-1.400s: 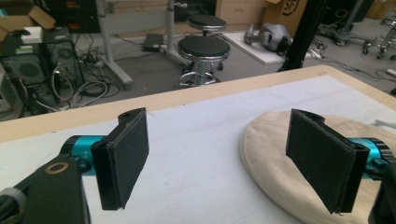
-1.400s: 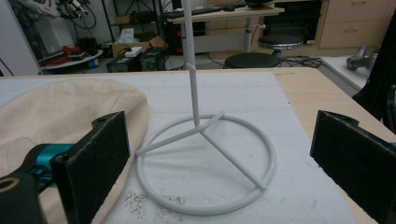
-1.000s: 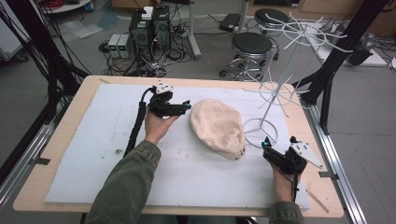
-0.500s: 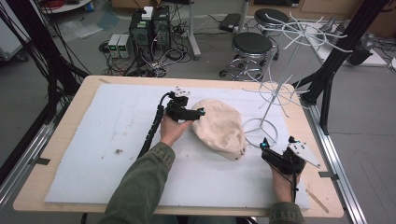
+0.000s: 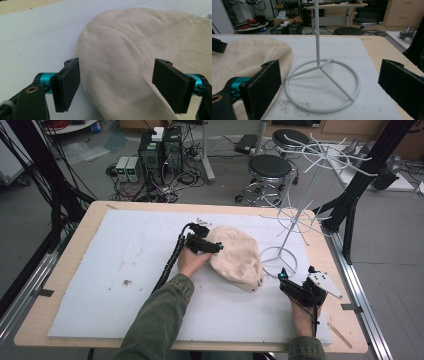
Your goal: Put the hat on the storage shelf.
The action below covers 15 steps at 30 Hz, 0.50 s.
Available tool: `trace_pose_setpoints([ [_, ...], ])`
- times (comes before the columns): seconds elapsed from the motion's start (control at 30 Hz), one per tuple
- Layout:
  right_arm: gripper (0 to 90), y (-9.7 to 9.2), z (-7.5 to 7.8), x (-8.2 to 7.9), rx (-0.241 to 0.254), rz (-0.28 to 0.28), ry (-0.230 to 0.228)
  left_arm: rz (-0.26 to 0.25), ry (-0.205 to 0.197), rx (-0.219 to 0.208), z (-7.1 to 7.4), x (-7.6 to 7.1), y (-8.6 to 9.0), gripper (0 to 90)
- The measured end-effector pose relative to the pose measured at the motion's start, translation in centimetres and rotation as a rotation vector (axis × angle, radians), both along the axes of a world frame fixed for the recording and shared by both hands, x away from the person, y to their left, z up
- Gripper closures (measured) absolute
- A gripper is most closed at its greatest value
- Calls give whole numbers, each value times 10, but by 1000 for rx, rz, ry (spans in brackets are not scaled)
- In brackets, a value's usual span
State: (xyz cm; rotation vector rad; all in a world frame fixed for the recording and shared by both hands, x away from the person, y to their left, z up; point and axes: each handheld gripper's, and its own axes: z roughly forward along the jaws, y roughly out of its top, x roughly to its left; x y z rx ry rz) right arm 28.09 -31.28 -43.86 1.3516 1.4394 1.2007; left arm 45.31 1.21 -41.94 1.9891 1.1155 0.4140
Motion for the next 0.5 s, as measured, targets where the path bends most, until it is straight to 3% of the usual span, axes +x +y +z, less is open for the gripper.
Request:
trace_pose_setpoints([
  [0.13, 38, 1, 1, -1, 2, 8, -2, 3, -5, 108, -3, -2, -14, 227],
  [0.2, 38, 1, 1, -1, 0, 10, -2, 13, 3, 142, -7, -1, -18, 227],
  [0.43, 38, -2, 0, -2, 5, 2, -1, 77, 71, 100, -13, 5, -15, 208],
  [0.5, 38, -3, 0, -2, 3, 2, -1, 112, 118, 84, -17, 9, -13, 189],
])
